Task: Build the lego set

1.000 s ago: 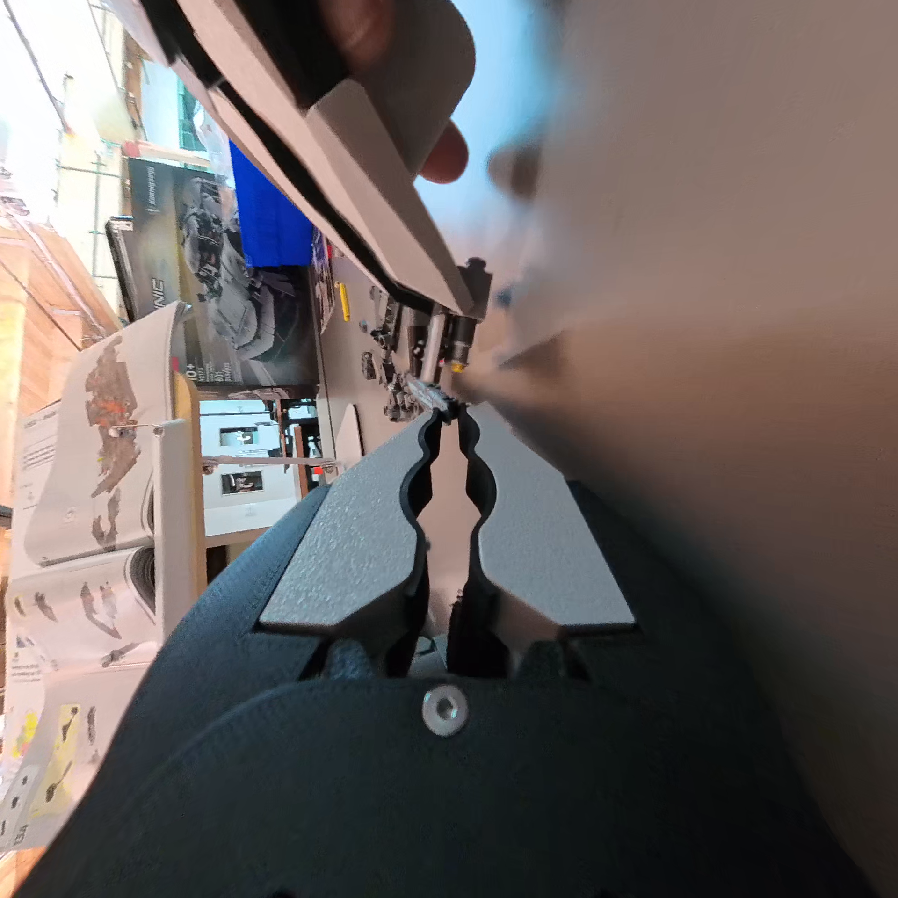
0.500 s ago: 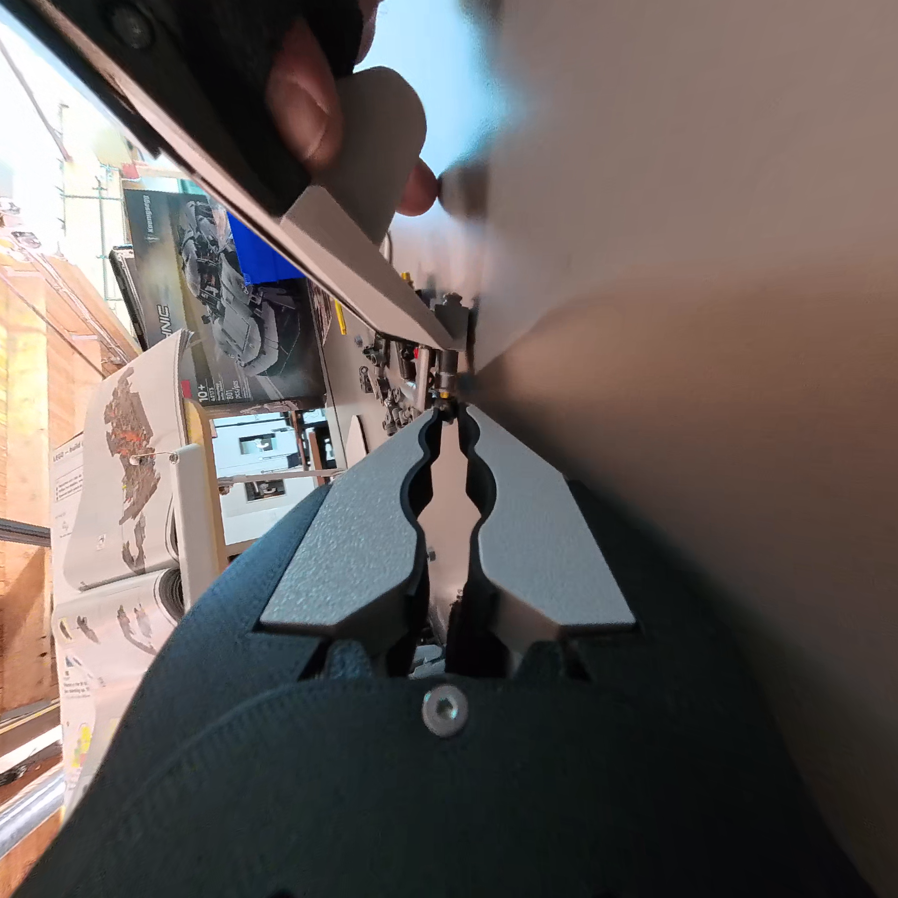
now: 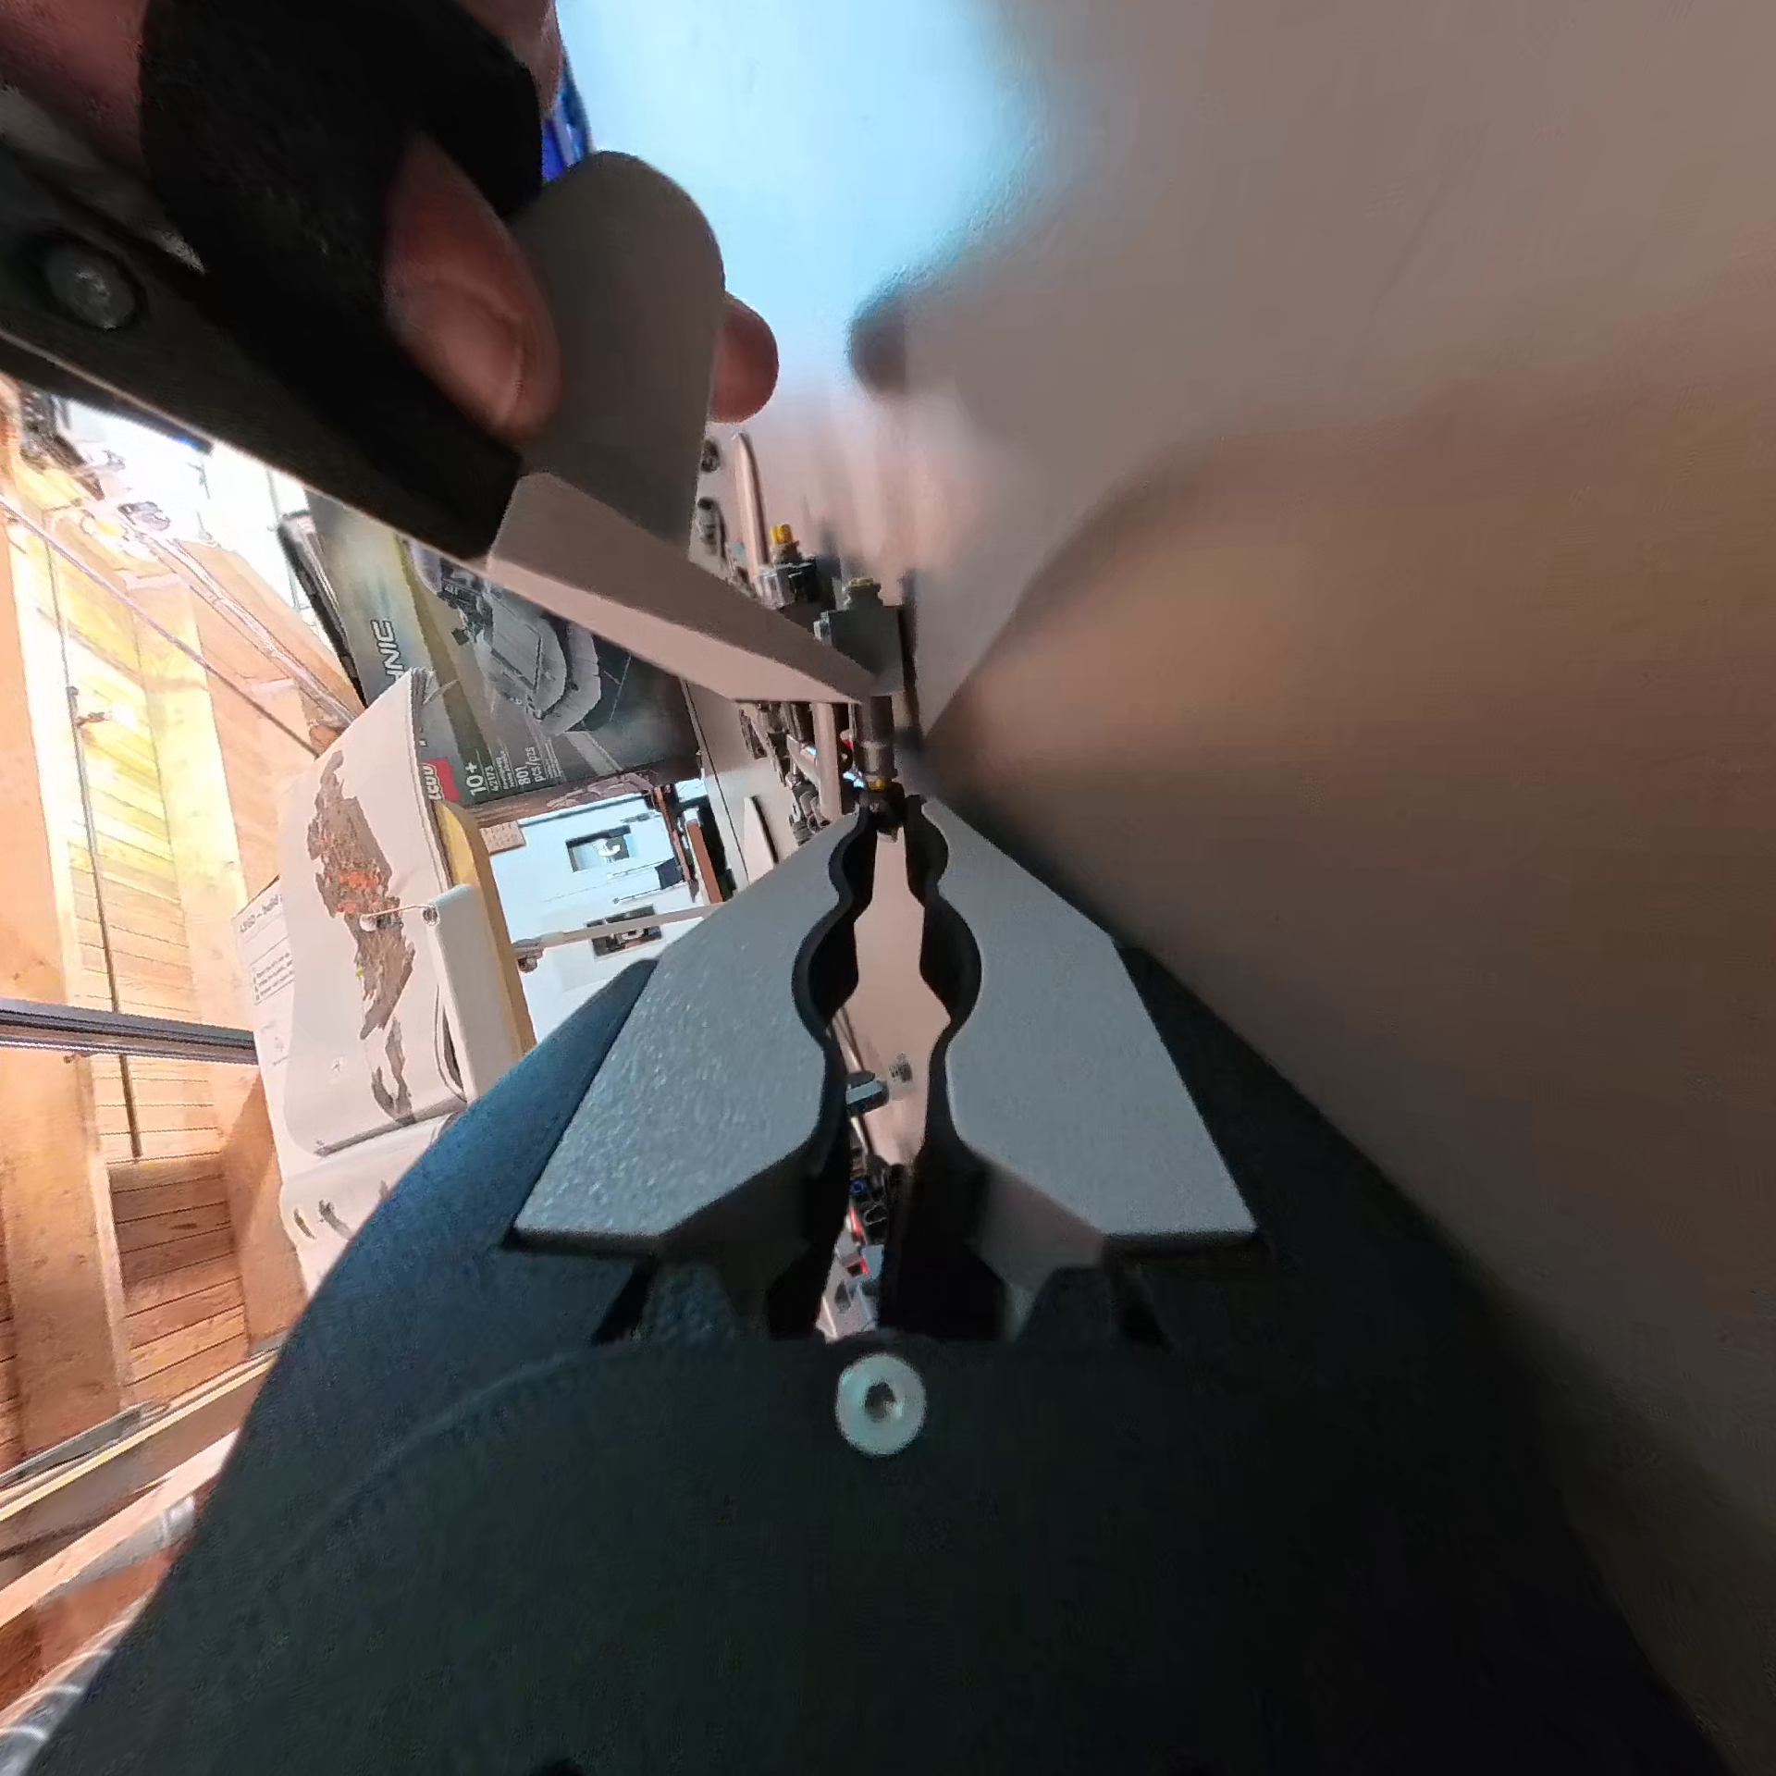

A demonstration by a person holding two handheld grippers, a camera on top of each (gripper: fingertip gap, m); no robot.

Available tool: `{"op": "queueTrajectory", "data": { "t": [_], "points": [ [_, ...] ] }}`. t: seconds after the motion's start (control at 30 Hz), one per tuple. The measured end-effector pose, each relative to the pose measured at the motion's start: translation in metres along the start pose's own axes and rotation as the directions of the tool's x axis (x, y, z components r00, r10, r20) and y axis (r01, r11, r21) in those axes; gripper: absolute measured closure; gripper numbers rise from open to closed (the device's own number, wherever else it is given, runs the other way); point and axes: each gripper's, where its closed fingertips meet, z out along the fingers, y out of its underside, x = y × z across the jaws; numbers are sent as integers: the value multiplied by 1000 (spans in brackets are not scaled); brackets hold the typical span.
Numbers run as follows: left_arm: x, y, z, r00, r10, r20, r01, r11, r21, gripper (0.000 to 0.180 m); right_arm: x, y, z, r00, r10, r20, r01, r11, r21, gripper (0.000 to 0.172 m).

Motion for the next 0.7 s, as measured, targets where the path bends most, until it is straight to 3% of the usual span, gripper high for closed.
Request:
{"op": "queueTrajectory", "data": {
  "t": [0.63,0.7],
  "points": [
    [1,2,0,997,73,-20,-74,996,-57,178,1,-2,3,996,-55,-63,50,996,-77,158],
    [1,1,0,997,81,-18,-82,995,-55,177,-1,-2,4,997,-60,-58,57,996,-62,149]
  ]
}}
